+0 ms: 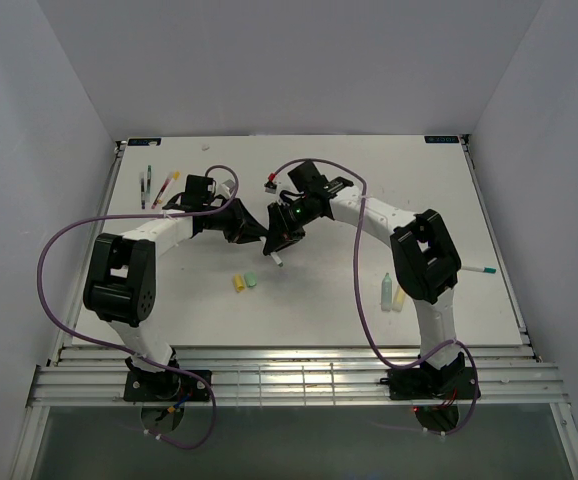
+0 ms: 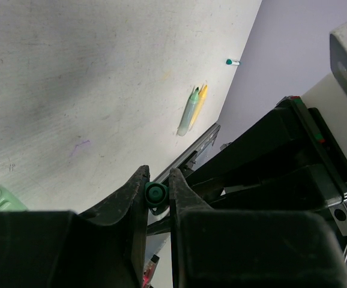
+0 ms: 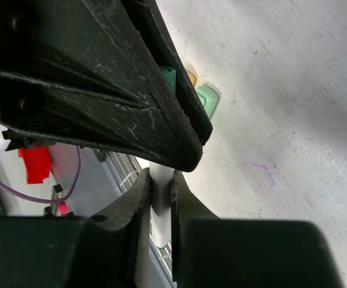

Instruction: Open the pen caps

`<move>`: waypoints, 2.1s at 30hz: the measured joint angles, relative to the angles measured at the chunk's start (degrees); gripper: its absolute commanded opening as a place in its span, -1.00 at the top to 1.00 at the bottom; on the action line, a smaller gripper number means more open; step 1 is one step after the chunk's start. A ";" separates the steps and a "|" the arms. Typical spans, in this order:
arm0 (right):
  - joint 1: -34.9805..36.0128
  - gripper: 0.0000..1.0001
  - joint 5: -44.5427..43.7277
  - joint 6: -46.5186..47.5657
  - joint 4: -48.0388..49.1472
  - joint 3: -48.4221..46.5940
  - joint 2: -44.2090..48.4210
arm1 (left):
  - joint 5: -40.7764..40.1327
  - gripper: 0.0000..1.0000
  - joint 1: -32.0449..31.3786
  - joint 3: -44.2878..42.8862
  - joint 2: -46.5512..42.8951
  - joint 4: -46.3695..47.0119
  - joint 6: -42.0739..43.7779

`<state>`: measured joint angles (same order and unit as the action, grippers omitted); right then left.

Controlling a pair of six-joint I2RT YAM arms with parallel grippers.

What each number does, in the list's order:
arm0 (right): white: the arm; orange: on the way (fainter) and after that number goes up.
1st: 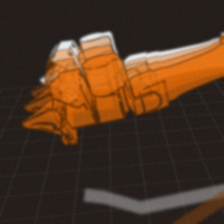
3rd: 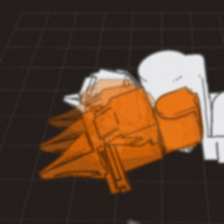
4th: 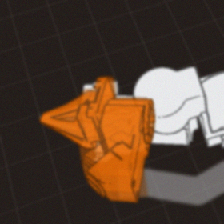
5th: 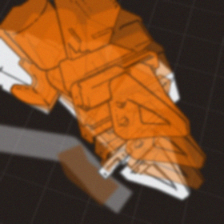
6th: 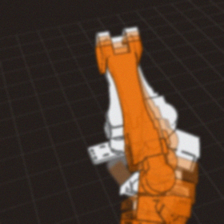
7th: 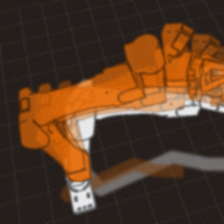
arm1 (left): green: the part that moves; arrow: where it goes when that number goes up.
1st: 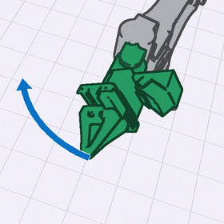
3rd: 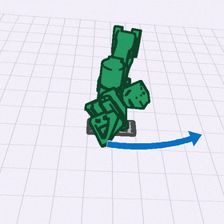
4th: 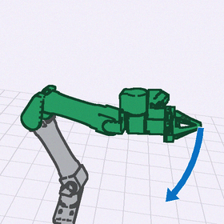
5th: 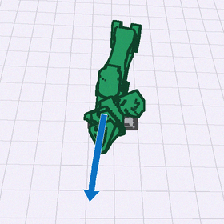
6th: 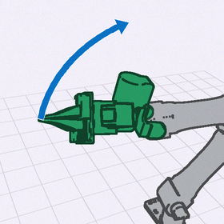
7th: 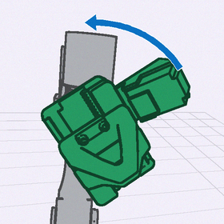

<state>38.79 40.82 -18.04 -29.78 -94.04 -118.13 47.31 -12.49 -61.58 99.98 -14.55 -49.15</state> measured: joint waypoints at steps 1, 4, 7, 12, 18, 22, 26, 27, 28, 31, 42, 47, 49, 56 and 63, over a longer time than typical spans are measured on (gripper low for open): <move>0.11 0.85 0.04 -0.11 -0.07 0.00 0.00 | 0.09 0.95 0.02 -0.02 0.04 -0.02 -0.02; 0.20 0.85 -0.07 -0.20 0.07 0.00 0.00 | 0.22 0.43 0.33 0.00 0.04 -0.04 0.00; 0.26 0.85 -0.09 -0.31 0.46 0.00 0.00 | 0.31 0.36 0.70 0.07 0.04 -0.04 0.00; 0.46 0.85 -0.11 -0.39 0.31 0.37 0.02 | 0.31 0.48 1.55 0.13 0.04 0.00 -0.09; 0.66 0.85 -0.20 -0.44 0.33 0.61 0.00 | 0.42 0.77 1.84 0.37 0.04 -0.02 0.02; 0.68 0.85 -0.26 -0.59 0.35 0.61 0.00 | 0.52 1.00 1.88 0.46 0.04 0.02 0.04; 0.87 0.85 -1.51 -0.24 -0.37 0.39 0.00 | 0.33 1.00 1.88 0.50 0.04 -0.04 0.28; 1.14 0.85 -2.86 0.48 -1.57 -0.22 0.00 | 0.09 1.00 1.88 0.50 0.09 -0.13 0.44; 1.68 0.85 -5.03 1.55 -3.34 -1.22 -0.02 | -0.04 1.00 1.88 0.50 0.09 -0.31 0.46; 4.17 0.85 -14.32 4.44 -6.60 -3.56 0.37 | -0.76 1.00 2.43 0.28 0.09 -0.70 0.83; 3.87 0.85 -21.68 7.15 -1.36 13.53 14.40 | 0.15 1.00 9.79 -2.64 0.50 -2.78 1.75; -1.33 0.85 -17.25 6.47 -3.21 17.88 14.80 | -3.37 1.00 13.62 -1.88 0.26 -2.25 2.25; -1.27 0.85 -16.87 6.19 -3.10 18.71 14.86 | -3.45 1.00 13.14 -1.64 0.17 -2.32 2.45; -8.74 0.85 -20.44 1.14 -3.08 25.66 21.31 | -6.27 1.00 12.33 4.07 -5.99 -4.83 8.07; -25.86 0.85 -30.56 -3.30 -3.74 33.35 33.05 | -9.25 1.00 12.04 18.45 -18.53 -9.46 11.80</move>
<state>12.93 10.26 -21.34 -33.52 -60.69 -85.08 38.06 -0.45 -43.13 81.45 -24.01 -37.34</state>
